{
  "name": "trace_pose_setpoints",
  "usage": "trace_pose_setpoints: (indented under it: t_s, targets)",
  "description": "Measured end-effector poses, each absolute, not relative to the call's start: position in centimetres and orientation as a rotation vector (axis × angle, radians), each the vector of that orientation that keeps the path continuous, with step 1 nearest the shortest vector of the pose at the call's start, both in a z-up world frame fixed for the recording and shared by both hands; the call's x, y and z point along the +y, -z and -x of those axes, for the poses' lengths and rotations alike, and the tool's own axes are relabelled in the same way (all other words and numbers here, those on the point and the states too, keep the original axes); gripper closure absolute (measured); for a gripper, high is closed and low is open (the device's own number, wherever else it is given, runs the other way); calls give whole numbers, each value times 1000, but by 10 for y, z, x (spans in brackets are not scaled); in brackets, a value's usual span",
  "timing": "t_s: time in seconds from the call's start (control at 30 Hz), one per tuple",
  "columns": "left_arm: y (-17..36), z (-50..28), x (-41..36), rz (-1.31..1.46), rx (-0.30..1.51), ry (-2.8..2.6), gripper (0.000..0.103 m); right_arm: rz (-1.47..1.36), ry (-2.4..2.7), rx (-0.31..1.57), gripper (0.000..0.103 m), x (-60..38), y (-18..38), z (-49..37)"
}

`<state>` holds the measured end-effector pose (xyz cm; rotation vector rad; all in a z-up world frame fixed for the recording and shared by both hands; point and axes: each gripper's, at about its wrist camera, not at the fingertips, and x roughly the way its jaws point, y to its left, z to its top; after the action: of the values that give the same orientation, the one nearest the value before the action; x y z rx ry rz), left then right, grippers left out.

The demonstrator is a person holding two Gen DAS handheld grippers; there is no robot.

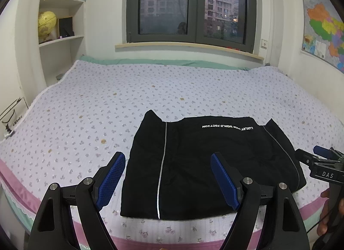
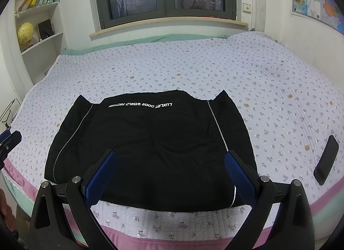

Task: Fold large clothes

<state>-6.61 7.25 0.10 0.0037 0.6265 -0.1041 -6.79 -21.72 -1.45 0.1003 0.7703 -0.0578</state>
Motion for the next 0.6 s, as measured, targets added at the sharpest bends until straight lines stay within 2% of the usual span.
trace_pose_setpoints:
  t_s: [0.6]
  targets:
    - [6, 55, 68, -18, 642, 100, 21, -111, 55, 798, 2, -224, 26, 59]
